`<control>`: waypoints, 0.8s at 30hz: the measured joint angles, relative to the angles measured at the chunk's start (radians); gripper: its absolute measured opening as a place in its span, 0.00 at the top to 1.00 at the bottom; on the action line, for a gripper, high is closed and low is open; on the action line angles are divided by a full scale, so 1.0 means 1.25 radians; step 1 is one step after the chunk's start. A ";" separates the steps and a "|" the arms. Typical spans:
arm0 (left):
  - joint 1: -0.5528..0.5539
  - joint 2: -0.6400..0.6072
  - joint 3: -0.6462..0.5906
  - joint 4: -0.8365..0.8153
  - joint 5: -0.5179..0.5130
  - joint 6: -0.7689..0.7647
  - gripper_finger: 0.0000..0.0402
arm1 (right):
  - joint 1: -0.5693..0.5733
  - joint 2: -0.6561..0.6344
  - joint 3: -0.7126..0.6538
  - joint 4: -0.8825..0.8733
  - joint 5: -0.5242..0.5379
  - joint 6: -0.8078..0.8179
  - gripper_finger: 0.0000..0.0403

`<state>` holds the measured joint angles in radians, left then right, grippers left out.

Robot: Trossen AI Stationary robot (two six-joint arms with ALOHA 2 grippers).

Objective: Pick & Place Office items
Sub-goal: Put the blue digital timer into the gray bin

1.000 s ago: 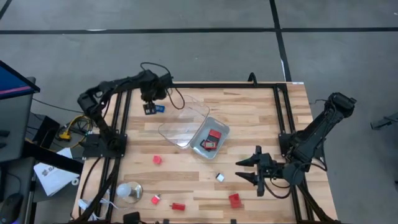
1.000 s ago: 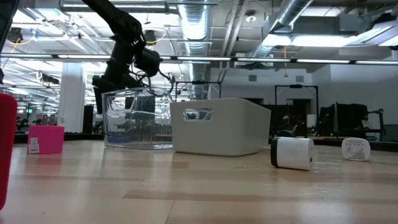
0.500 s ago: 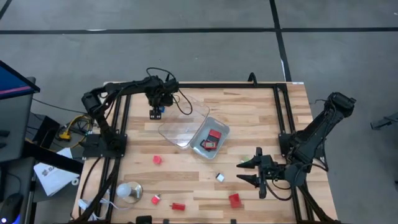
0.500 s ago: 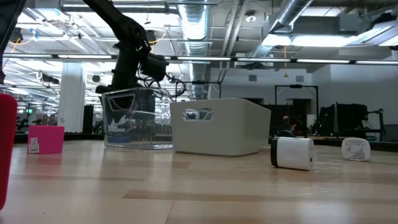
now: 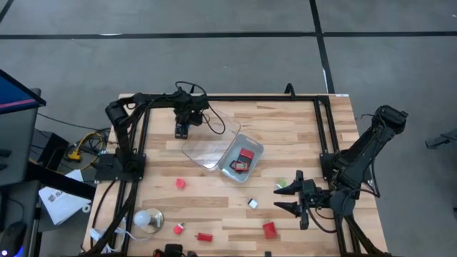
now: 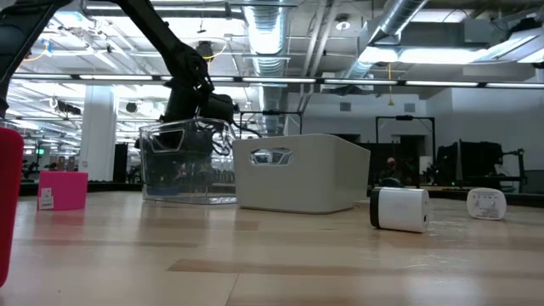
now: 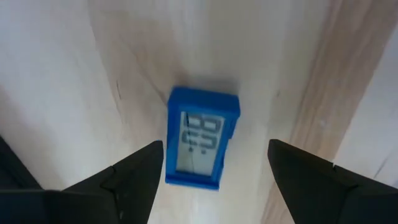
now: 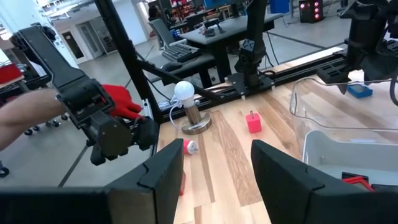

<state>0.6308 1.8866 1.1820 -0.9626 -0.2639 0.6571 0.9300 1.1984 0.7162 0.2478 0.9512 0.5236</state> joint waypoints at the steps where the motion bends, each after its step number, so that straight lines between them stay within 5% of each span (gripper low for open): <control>1: 0.001 0.000 0.000 0.004 0.005 0.007 0.28 | -0.002 0.000 0.000 0.000 0.000 0.000 0.55; 18: 0.044 0.051 0.005 0.023 0.064 0.013 0.29 | -0.001 0.000 0.000 -0.005 -0.005 -0.015 0.55; 24: 0.042 0.081 0.008 0.018 0.063 0.004 0.40 | 0.005 -0.001 0.000 -0.005 -0.006 -0.015 0.55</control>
<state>0.6836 1.9876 1.1925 -0.9406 -0.1849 0.6621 0.9367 1.1977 0.7162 0.2409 0.9436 0.5053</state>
